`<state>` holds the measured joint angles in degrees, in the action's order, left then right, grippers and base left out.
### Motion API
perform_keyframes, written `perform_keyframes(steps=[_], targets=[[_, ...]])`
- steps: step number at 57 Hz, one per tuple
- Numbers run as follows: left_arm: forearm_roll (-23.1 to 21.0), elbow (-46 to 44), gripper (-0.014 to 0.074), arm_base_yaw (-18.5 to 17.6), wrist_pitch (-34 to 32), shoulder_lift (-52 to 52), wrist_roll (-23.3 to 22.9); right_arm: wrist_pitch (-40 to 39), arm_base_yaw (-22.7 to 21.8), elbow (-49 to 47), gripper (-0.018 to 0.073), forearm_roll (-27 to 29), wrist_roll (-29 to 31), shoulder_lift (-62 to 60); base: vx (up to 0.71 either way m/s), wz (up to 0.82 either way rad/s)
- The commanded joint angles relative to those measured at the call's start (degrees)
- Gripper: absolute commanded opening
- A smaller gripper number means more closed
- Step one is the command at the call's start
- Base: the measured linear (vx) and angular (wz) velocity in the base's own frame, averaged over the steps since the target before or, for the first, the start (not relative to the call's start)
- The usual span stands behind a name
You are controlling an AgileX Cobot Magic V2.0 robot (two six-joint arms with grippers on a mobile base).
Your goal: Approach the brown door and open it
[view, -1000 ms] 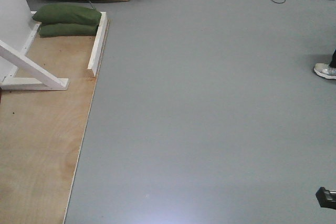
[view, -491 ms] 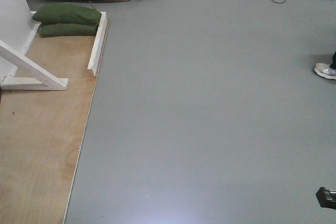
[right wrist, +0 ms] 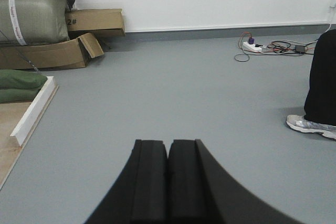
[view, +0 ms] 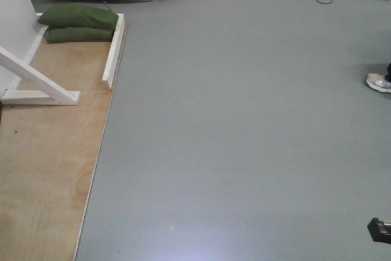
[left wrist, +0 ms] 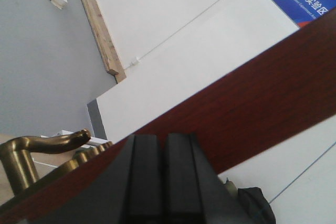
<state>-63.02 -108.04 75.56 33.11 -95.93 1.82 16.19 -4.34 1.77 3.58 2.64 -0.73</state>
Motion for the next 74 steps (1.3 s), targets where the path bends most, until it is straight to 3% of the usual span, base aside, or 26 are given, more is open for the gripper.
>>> perform_keyframes(steps=[1,12,32,38,44,54,60,74], targets=[[-7.1,-2.1,-0.0004,-1.2,3.1,4.3,-0.1,-4.7,0.1,0.3,0.0,0.0,0.3,-0.6,0.0,0.0],[-7.1,-2.1,-0.0004,-1.2,1.8,5.0,0.0,-4.7,0.1,0.3,0.0,0.0,0.3,-0.6,0.0,0.0],[-7.0,-2.1,-0.0004,-1.2,-19.5,4.2,0.5,-4.7,0.1,0.3,0.0,0.0,0.3,-0.6,0.0,0.0],[-7.0,-2.1,-0.0004,-1.2,-23.0,2.2,0.3,-4.7,0.1,0.3,0.0,0.0,0.3,-0.6,0.0,0.0],[-7.0,-2.1,-0.0004,-1.2,-20.4,0.1,-1.2,-4.7,0.1,0.3,0.0,0.0,0.3,-0.6,0.0,0.0],[-7.1,-2.1,-0.0004,-1.3,-6.0,-0.8,-8.6,-4.7,0.1,0.3,0.0,0.0,0.3,-0.6,0.0,0.0],[-7.1,-2.1,-0.0004,-1.3,-0.7,0.2,-9.6,-4.7,0.1,0.3,0.0,0.0,0.3,-0.6,0.0,0.0],[-7.1,-2.1,-0.0004,-1.3,0.4,4.6,-9.6,-4.7,0.1,0.3,0.0,0.0,0.3,-0.6,0.0,0.0]])
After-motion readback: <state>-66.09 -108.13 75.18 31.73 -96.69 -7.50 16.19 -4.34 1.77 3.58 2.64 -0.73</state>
